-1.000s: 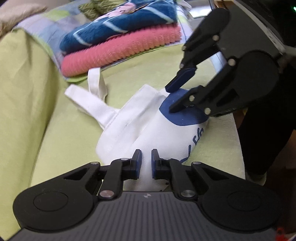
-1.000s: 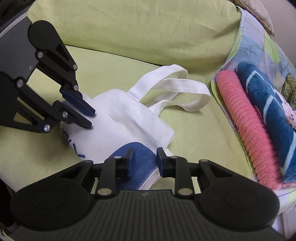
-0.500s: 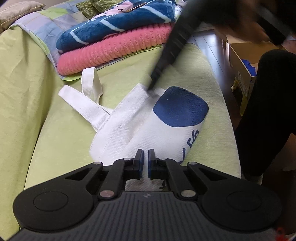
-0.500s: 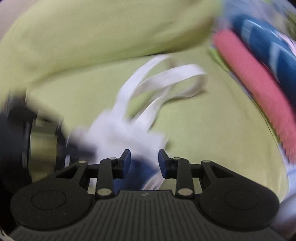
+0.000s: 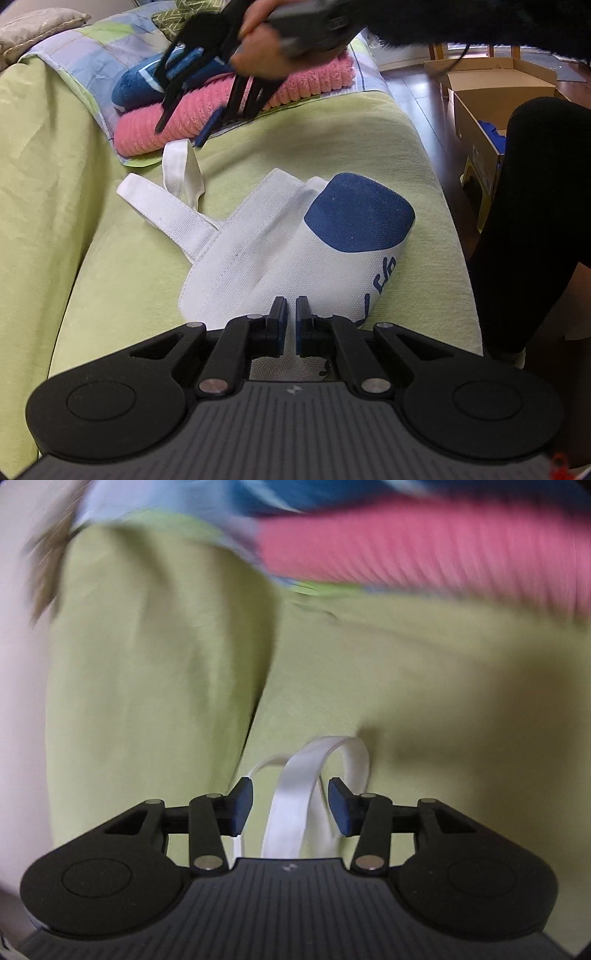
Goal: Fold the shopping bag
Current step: 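Release the rolled bag and lift both tools away toward the white handles, then grasp the rolled white bag with the left tool while the right tool pinches it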
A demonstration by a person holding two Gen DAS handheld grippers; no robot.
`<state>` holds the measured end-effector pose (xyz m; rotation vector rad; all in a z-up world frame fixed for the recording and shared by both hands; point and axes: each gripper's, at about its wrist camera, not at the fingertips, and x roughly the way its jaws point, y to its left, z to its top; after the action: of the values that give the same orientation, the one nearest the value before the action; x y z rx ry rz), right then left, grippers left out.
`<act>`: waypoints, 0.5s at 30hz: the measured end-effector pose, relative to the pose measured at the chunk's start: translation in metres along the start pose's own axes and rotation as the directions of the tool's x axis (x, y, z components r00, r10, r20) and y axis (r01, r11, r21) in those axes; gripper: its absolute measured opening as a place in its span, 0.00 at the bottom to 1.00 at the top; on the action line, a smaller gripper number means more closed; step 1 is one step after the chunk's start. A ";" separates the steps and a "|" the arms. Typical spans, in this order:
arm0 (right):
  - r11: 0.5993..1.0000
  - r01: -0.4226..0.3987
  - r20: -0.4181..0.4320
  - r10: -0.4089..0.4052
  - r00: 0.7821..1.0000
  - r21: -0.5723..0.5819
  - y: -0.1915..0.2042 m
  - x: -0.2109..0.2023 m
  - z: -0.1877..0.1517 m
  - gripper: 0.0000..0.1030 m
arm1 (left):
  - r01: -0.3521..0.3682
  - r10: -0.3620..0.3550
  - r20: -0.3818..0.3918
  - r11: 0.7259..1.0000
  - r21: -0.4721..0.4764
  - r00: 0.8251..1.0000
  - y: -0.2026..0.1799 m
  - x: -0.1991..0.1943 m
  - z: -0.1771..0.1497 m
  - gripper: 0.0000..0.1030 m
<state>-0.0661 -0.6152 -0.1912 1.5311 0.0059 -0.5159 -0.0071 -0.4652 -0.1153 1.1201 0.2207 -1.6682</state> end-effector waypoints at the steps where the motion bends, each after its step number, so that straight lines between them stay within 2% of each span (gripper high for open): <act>1: 0.999 -0.032 -0.002 0.032 0.999 0.037 -0.004 0.008 0.003 0.22 | 0.000 0.000 0.002 1.000 0.001 1.000 0.000 0.000 0.000 0.00; 2: 0.997 -0.061 0.001 0.061 0.998 0.041 -0.002 0.014 0.006 0.07 | 0.001 -0.001 0.003 1.000 0.002 1.000 0.000 0.000 -0.001 0.00; 3: 0.997 -0.079 0.007 0.079 0.997 0.016 0.003 0.020 0.009 0.05 | 0.001 -0.001 0.004 1.000 0.004 1.000 0.000 -0.001 -0.001 0.00; 6: 0.980 -0.062 -0.012 0.061 0.998 -0.190 0.041 0.040 0.021 0.04 | 0.002 -0.002 0.000 1.000 0.017 1.000 0.000 -0.001 0.000 0.00; 8: 0.943 -0.020 -0.042 0.006 0.999 -0.333 0.071 0.058 0.024 0.04 | -0.001 0.001 -0.004 1.000 0.016 1.000 -0.001 0.000 0.001 0.00; 10: 0.901 0.083 -0.053 -0.117 0.992 -0.426 0.087 0.078 0.024 0.06 | -0.003 0.003 -0.008 1.000 0.015 1.000 -0.002 0.001 0.001 0.00; 12: 0.869 0.222 -0.045 -0.269 0.962 -0.442 0.091 0.093 0.027 0.13 | -0.004 0.004 -0.013 1.000 0.009 1.000 -0.002 0.001 0.002 0.00; 13: 0.869 0.263 -0.047 -0.310 0.950 -0.419 0.092 0.095 0.031 0.19 | -0.006 0.006 -0.014 1.000 0.011 1.000 -0.002 0.001 0.002 0.00; 14: 0.885 0.259 -0.062 -0.305 0.950 -0.387 0.093 0.091 0.034 0.37 | -0.008 0.009 -0.015 1.000 0.012 1.000 -0.003 0.001 0.003 0.00; 15: 0.911 0.224 -0.075 -0.265 0.961 -0.347 0.095 0.083 0.037 0.49 | -0.009 0.010 -0.015 1.000 0.010 1.000 -0.003 0.001 0.002 0.00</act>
<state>0.0268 -0.6804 -0.1258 1.2280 0.3687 -0.5876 -0.0109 -0.4663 -0.1161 1.1393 0.2168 -1.6546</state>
